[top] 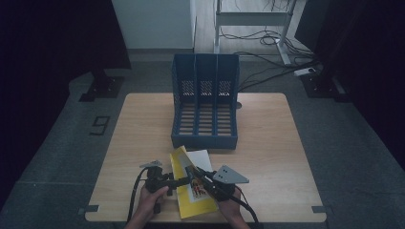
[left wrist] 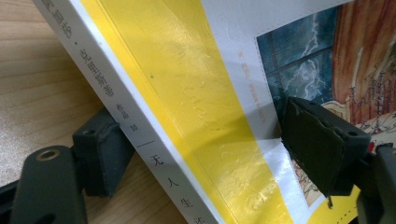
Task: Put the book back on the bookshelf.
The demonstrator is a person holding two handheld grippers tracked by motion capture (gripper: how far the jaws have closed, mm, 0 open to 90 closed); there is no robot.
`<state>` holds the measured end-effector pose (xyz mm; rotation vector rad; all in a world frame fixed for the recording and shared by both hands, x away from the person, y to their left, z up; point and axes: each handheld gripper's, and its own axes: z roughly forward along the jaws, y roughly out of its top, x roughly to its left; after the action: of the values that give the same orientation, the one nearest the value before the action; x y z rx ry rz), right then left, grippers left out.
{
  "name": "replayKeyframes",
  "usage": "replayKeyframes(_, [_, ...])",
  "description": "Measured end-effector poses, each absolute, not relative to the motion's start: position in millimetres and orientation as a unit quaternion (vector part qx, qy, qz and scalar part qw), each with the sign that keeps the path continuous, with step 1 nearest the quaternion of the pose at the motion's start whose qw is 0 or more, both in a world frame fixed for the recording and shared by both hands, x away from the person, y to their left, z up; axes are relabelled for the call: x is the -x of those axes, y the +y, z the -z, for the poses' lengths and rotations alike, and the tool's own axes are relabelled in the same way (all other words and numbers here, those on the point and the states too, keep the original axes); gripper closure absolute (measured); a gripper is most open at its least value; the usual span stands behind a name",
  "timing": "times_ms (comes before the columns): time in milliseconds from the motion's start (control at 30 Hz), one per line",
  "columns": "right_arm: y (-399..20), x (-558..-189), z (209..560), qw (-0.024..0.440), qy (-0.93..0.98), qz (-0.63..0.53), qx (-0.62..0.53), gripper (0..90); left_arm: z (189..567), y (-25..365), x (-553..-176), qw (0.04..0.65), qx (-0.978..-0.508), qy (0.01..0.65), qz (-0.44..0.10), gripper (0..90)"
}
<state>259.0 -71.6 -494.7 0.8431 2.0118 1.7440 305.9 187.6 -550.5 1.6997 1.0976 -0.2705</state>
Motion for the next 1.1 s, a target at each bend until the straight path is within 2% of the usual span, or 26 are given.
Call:
replayKeyframes(133, [-73, -259, 495, 0.173, 0.709, -0.616, -0.295, 87.2, 550, 188, -306, 0.523, -0.710, 0.459, 0.109, 20.0])
replayKeyframes(667, [-79, -268, 509, 0.164, 0.717, -0.594, -0.326, 87.0, 549, 192, -303, 0.505, -0.713, 0.479, 0.079, 44.0])
replayKeyframes(800, [-79, -271, 514, 0.162, 0.720, -0.581, -0.343, 87.0, 547, 192, -301, 0.501, -0.718, 0.479, 0.064, 53.3])
replayKeyframes(1100, [-79, -272, 518, 0.157, 0.716, -0.578, -0.357, 86.9, 548, 193, -299, 0.509, -0.708, 0.485, 0.064, 57.7])
